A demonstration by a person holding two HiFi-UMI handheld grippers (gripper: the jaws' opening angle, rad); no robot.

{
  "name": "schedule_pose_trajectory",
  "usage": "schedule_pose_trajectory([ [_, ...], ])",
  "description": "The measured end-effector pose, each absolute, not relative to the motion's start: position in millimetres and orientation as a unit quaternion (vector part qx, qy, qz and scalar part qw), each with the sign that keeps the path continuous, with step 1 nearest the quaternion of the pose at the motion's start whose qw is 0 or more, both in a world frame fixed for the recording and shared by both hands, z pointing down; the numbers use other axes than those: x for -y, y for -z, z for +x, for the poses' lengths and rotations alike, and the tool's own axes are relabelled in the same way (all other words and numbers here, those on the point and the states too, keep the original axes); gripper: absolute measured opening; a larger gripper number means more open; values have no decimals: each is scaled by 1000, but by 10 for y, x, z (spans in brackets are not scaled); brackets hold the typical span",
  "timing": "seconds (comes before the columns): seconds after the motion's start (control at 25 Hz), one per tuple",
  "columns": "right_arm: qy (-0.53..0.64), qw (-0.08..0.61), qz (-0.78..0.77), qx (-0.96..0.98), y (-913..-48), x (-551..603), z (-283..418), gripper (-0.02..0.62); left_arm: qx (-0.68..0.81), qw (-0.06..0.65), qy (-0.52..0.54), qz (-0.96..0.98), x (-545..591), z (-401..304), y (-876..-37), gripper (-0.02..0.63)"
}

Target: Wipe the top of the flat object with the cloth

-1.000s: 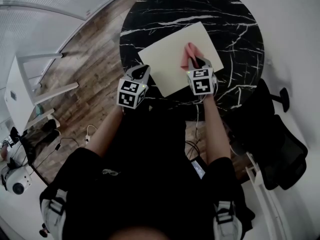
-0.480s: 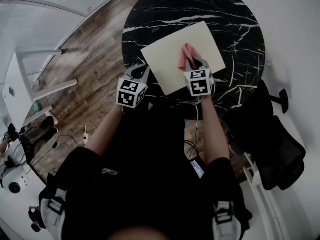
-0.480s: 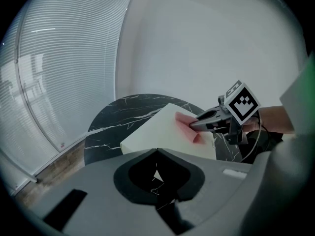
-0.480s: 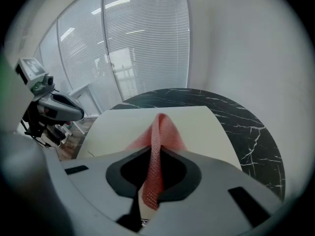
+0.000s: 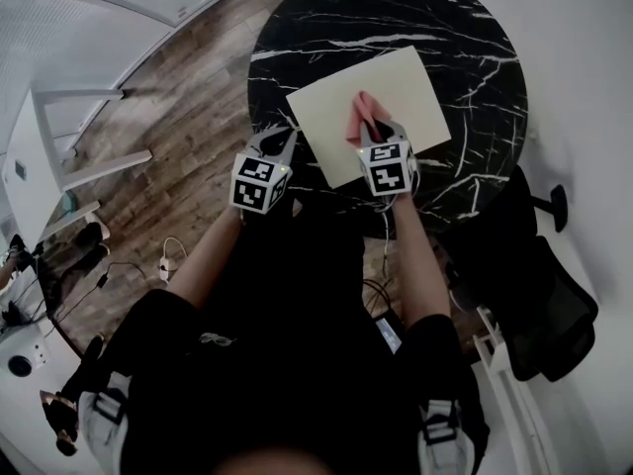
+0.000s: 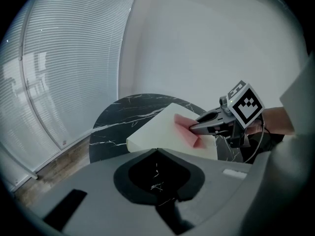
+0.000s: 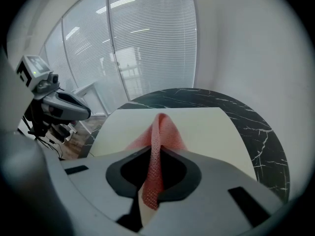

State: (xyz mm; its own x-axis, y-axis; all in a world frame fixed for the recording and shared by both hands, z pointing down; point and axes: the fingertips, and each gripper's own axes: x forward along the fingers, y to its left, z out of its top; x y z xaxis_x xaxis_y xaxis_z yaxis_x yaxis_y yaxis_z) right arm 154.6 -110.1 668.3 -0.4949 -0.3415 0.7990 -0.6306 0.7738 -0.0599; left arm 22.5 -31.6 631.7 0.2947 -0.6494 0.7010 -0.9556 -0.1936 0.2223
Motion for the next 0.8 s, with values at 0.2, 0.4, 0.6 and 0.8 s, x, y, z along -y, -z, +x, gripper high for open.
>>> schedule_pose_trajectory([
  [0.2, -174, 415, 275, 850, -6685, 1016, 1429, 26, 548, 327, -232, 734, 306, 172, -6317, 0],
  [0.4, -175, 415, 264, 853, -6703, 915, 1322, 26, 548, 331, -231, 733, 294, 140, -6343, 0],
  [0.6, -176, 416, 251, 856, -6703, 821, 1222, 26, 550, 333, -230, 731, 280, 101, -6345, 0],
  [0.8, -179, 417, 235, 859, -6722, 682, 1086, 26, 552, 335, -228, 728, 268, 37, -6352, 0],
])
